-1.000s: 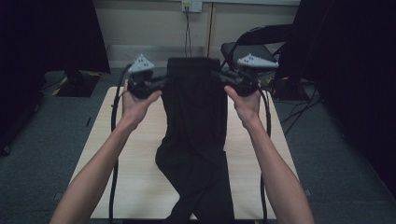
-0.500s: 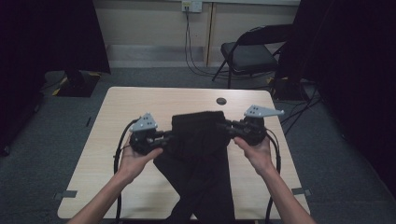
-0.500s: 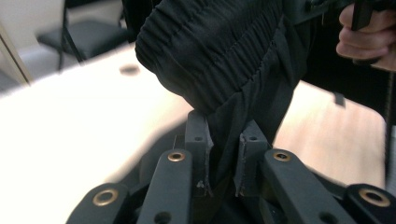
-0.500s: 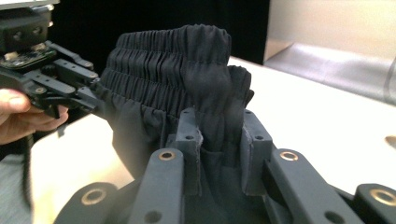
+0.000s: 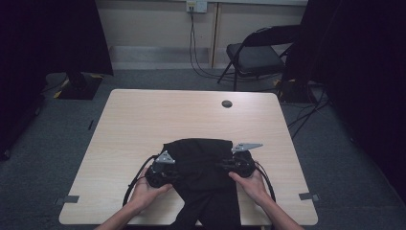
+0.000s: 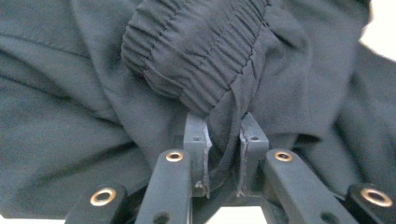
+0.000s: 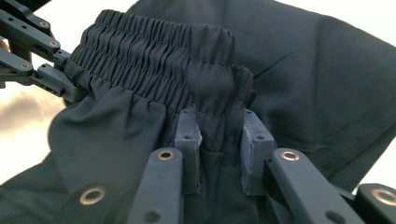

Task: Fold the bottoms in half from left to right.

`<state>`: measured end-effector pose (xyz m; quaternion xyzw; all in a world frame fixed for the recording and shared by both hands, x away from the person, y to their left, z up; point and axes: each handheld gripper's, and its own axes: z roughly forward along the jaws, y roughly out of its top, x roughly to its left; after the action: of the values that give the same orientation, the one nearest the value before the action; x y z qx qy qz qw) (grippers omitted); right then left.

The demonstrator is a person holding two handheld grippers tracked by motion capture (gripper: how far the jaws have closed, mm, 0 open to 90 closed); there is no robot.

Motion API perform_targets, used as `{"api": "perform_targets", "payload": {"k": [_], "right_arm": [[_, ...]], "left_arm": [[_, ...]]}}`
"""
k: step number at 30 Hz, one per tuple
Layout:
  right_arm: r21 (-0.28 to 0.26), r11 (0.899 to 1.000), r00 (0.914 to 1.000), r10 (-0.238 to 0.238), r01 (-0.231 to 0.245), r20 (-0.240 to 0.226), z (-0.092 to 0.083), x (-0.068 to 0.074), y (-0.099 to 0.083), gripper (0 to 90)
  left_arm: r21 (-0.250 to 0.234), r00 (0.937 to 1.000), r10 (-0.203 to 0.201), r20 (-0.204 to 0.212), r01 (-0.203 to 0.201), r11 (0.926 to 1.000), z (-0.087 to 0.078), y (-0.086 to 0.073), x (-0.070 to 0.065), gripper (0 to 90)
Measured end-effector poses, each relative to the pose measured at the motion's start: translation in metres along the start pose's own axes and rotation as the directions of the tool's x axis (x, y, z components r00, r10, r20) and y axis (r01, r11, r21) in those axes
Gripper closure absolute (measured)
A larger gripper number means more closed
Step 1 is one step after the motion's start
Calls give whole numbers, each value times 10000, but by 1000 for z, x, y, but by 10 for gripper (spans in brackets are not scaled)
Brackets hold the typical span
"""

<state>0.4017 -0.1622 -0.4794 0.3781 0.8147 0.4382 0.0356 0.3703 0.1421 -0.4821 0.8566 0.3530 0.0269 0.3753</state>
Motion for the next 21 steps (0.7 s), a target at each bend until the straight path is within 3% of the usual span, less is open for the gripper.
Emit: {"api": "perform_targets", "payload": {"k": [2,5,6,8,10,14,16,18,21], "right_arm": [[245,9996,9994,-165,158,288,10,-3,-3,727],[126,9998,9995,-137,134,269,18,-11,0,727],[84,9999,9994,-152,149,317,21,-14,2,727],[-81,9995,9977,-305,310,598,29,-19,9,727],[-251,9996,9963,-110,132,855,38,-25,17,725],[-476,9989,9912,86,-23,1318,56,-38,36,721],[-521,9986,9877,33,49,1564,65,-45,46,719],[-579,9983,9819,123,-14,1889,75,-51,57,717],[-568,9984,9675,63,84,2527,88,-60,74,708]], "left_arm": [[-27,9996,-220,175,220,9998,5,1,8,768],[-147,9995,-273,146,275,9995,7,5,18,763],[-215,9994,-333,37,334,9992,8,7,21,763],[-204,9981,-62,-614,49,9998,11,15,28,764],[-340,9925,-113,-1214,72,9994,16,24,40,763],[-628,9871,-576,-1494,487,9968,23,39,70,764],[-638,9807,-516,-1887,402,9972,28,50,82,764],[-771,9703,-851,-2264,692,9946,33,59,94,764],[-852,9527,-855,-2915,632,9944,43,76,109,759]]}}
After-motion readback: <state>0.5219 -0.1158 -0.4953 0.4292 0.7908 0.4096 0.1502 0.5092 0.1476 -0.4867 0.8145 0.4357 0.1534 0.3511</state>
